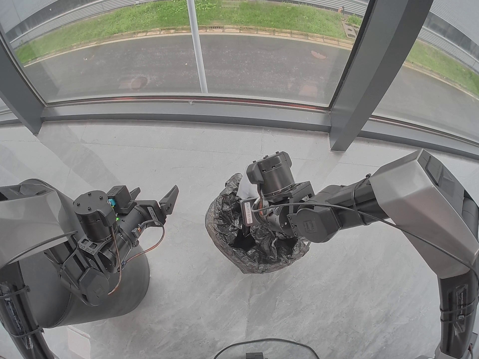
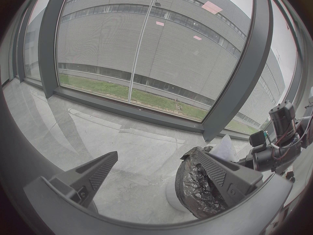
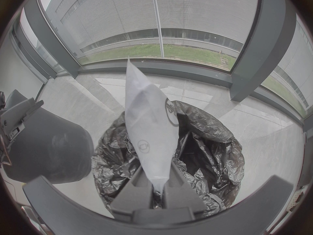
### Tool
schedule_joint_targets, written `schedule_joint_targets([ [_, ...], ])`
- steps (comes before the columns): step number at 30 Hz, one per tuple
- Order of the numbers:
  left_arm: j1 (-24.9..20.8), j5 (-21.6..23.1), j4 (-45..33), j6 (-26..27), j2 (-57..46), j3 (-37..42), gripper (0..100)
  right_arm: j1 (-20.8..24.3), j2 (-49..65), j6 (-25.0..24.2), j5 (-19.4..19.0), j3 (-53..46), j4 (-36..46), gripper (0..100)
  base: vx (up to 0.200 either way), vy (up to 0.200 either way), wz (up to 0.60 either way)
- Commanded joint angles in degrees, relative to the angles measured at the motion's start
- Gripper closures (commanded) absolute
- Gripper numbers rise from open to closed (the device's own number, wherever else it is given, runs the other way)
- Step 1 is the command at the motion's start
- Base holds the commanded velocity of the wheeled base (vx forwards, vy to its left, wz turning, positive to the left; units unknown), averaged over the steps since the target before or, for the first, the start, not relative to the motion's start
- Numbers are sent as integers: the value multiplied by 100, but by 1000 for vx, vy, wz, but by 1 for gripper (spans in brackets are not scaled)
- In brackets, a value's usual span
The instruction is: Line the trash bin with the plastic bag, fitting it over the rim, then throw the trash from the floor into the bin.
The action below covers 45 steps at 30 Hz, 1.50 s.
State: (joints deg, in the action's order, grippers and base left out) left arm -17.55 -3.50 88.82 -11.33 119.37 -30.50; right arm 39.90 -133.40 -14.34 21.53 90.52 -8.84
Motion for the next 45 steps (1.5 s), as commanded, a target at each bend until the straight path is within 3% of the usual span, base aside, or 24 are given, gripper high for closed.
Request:
schedule_joint_targets([
  [1,-2,-2,4,8,34,0,0,-105,-90,27,0,-34,-13,100,0,0,0],
  [6,-2,-2,4,-1,34,-9,0,-114,-116,36,0,-25,-13,100,0,0,0],
  [7,-2,-2,4,-1,34,0,0,-114,-133,36,0,-25,-13,0,0,0,0],
  [25,-11,-2,4,8,34,0,0,9,244,-17,-43,107,-162,0,0,0,0],
  [30,-11,-2,4,16,25,0,0,0,-230,-78,-167,177,-188,0,0,0,0],
  [35,-11,-2,4,34,51,-9,0,-17,-661,-271,-536,414,-188,0,0,0,0],
  [45,-11,-2,4,43,104,-9,0,-228,-1390,-289,-562,863,-180,0,0,0,0],
])
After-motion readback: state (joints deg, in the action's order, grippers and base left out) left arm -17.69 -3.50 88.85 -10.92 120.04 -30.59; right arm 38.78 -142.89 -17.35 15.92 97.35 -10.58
